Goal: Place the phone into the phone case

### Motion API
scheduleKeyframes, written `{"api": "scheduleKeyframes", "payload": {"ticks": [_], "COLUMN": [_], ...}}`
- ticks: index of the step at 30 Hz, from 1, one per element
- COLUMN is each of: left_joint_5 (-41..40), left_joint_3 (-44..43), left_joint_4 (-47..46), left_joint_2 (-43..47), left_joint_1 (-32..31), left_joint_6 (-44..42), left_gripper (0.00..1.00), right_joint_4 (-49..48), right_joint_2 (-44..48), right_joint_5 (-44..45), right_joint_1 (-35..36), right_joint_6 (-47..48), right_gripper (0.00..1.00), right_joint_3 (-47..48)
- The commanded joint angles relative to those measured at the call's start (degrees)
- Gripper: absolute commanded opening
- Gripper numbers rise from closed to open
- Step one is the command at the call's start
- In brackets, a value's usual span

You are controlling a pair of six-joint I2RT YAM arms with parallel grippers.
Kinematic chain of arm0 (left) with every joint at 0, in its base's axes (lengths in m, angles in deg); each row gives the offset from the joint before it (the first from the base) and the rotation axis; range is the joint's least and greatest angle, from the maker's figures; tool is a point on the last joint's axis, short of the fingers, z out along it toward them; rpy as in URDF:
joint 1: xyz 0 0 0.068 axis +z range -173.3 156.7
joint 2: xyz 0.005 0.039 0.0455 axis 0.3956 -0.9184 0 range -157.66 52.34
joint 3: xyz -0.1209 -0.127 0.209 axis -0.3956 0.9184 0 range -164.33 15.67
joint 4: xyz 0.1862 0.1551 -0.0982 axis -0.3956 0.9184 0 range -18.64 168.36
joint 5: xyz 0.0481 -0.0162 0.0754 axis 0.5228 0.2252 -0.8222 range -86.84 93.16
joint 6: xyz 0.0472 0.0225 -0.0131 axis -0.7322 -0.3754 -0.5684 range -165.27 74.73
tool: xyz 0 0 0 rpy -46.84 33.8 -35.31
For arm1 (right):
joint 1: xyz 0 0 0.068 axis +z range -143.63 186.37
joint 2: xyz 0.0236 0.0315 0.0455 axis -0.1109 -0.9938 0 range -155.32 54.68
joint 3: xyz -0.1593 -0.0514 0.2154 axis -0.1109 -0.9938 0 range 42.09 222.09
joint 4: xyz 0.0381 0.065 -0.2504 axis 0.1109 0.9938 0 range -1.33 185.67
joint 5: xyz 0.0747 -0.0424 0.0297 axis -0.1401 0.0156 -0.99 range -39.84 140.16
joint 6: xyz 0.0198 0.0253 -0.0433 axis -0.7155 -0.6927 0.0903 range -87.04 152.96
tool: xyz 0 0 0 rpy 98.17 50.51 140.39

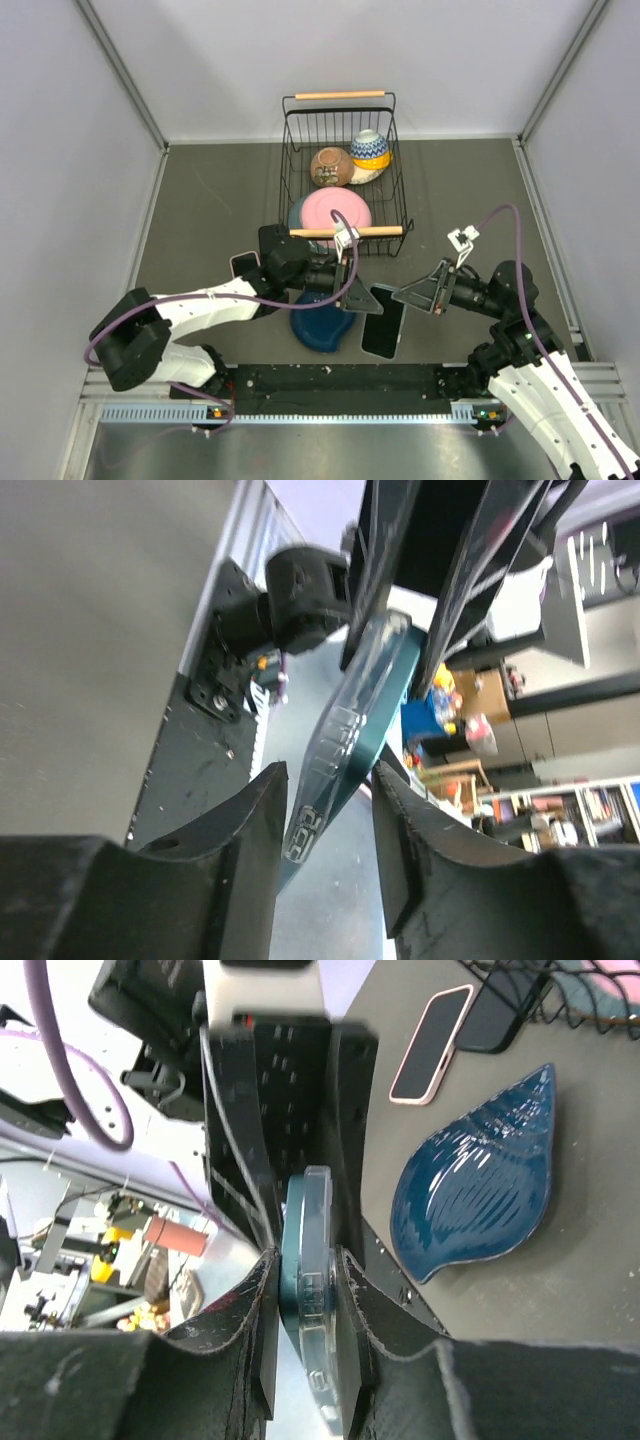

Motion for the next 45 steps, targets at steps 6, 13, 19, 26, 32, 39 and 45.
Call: {"api": "scheduleKeyframes", "payload": {"ticks": [6,13,19,26,32,39,45], "left_joint_5": [-2.30,1.04,-6.42,-6.95,-8.35,-10.99,-12.40], "left_joint_3": [-0.52,-0.26,-2.81,-1.23,-0.26,0.53,0.97], "left_joint_4": [-7.27,-12.57,4.80,0.28,-1.14,-1.41,-3.77], "left_joint_2": [5.19,2.37,4.65,6.85,9.05,11.25,10.46], "left_joint_1": [3.38,3.38,3.12,3.38,3.91,4.26,4.26], "left_joint_6": [1.15,2.65,-6.30,-2.81,-0.87,0.45,2.39], "left_gripper": [0.47,0.02,0.00,0.00,0.00,0.00,0.00], "right_joint_4": [-12.82,-15.56,-10.92,-6.33,-5.62,-9.49,-14.84], "right_joint_2": [1.23,1.41,0.88,0.61,3.78,7.73,7.56], "right_joint_5": [-7.97,-7.36,-4.99,-4.45,-3.49,-3.05,-3.40], "right_joint_1": [0.51,0.60,0.60,0.59,0.51,0.51,0.86], "right_joint_6": [-8.27,-10.74,-8.03,-5.21,-5.99,-9.25,-11.35], "right_gripper": [0.00,0.00,0.06,0.32,0.46,0.47,0.46], "right_joint_3": [-1.21,-2.97,-1.30,-0.50,-5.24,-11.75,-14.65]}}
